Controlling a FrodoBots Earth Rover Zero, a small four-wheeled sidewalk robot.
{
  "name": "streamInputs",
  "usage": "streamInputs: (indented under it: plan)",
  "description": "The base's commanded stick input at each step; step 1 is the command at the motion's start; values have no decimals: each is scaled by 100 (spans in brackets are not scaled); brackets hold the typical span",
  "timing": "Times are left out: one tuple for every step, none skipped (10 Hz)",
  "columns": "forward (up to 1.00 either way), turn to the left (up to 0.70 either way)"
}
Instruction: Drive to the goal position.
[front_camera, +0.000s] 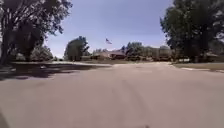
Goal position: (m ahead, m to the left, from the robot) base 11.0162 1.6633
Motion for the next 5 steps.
streamInputs:
  plan:
    - [100, 0]
    - [100, 0]
    - [100, 0]
    - [100, 0]
    - [100, 0]
